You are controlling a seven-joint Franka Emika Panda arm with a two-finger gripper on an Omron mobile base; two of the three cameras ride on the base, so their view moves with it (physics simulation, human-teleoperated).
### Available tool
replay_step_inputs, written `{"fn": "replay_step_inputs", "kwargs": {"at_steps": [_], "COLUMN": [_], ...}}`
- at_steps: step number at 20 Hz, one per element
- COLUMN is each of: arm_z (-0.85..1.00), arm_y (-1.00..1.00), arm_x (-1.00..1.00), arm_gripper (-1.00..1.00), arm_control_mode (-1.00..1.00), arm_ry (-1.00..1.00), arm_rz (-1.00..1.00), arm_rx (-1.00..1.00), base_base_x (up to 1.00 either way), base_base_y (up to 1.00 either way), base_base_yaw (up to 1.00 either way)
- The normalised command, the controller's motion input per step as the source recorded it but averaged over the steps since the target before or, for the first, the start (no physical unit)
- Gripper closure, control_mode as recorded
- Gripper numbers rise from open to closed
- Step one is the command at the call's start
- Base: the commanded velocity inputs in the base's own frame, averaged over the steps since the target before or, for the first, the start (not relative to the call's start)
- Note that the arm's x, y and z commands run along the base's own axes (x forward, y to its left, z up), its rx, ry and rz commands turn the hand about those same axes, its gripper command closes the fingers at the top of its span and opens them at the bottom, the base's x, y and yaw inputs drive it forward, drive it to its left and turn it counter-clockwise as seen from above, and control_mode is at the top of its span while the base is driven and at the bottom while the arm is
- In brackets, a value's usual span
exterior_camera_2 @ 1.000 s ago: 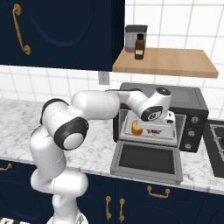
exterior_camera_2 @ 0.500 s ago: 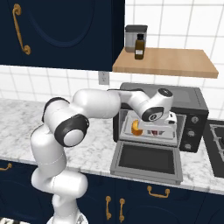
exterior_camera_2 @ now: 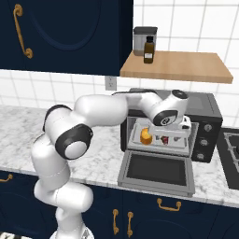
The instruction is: Pick up the kebab skewer and baguette bread, and place them inside the toaster oven. Close the toaster oven door and start by setting the timer.
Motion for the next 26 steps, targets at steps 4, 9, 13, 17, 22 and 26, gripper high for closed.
{"fn": "replay_step_inputs", "kwargs": {"at_steps": [4, 9, 13, 17, 22, 26], "arm_z": [0.15, -0.01, -0.31, -0.30, -0.31, -0.20], "arm_y": [0.00, 0.00, 0.00, 0.00, 0.00, 0.06], "arm_x": [-0.99, -0.59, -0.11, -0.06, -0.15, -0.01], "arm_gripper": [-1.00, -1.00, -1.00, -1.00, -1.00, -1.00], "arm_control_mode": [-1.00, -1.00, -1.00, -1.00, -1.00, -1.00], "arm_ry": [0.00, 0.10, 0.12, 0.16, 0.06, 0.00], "arm_rz": [-0.06, -0.23, -0.23, -0.24, -0.22, -0.18], "arm_rx": [0.04, 0.02, 0.00, 0.00, 0.00, 0.00], "base_base_x": [0.00, 0.00, 0.00, 0.00, 0.00, 0.00], "base_base_y": [0.00, 0.00, 0.00, 0.00, 0.00, 0.00], "base_base_yaw": [0.00, 0.00, 0.00, 0.00, 0.00, 0.00]}}
